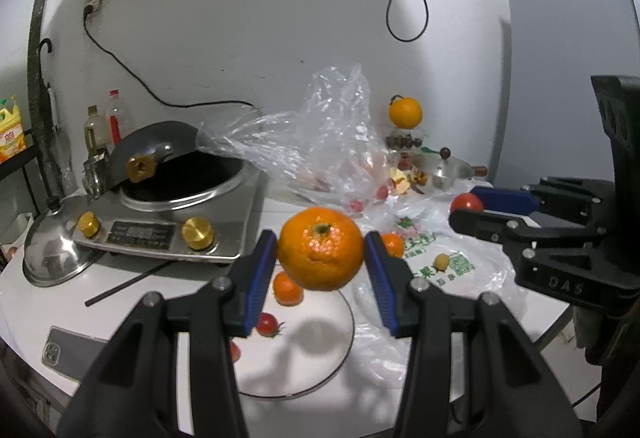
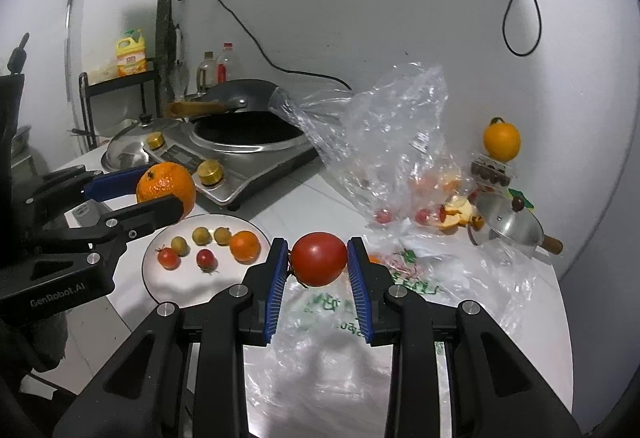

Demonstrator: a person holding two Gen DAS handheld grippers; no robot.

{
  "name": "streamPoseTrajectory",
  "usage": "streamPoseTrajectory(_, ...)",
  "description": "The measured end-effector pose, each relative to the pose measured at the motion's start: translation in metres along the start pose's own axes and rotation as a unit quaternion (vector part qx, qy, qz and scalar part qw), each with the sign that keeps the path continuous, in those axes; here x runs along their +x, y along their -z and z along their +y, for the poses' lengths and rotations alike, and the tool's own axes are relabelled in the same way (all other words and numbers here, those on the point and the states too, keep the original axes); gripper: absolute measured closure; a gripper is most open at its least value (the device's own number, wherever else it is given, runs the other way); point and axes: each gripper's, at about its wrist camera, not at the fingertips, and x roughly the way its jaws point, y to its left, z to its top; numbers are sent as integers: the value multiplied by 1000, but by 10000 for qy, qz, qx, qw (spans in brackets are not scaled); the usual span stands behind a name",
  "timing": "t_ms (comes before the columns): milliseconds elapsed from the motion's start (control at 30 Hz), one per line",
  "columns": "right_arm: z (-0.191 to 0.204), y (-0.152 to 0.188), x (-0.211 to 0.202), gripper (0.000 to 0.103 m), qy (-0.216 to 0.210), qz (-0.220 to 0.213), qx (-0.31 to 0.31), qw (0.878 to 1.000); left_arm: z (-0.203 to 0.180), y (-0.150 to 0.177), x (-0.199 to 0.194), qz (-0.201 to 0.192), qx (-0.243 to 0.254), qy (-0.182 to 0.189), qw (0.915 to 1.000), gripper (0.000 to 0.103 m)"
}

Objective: Organize fruits
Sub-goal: 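Carry the held orange and tomato over the white plate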

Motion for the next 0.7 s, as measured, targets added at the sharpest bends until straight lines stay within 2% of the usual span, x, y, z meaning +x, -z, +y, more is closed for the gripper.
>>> streamPoseTrajectory(433,29,-13,18,70,-172,33,-204,9996,34,10,-1,44,-192,-152,9997,57)
streamPoseTrajectory(700,48,-18,38,70,-283,190,-377,9987,57,20,11,171,-382,-181,9990,57)
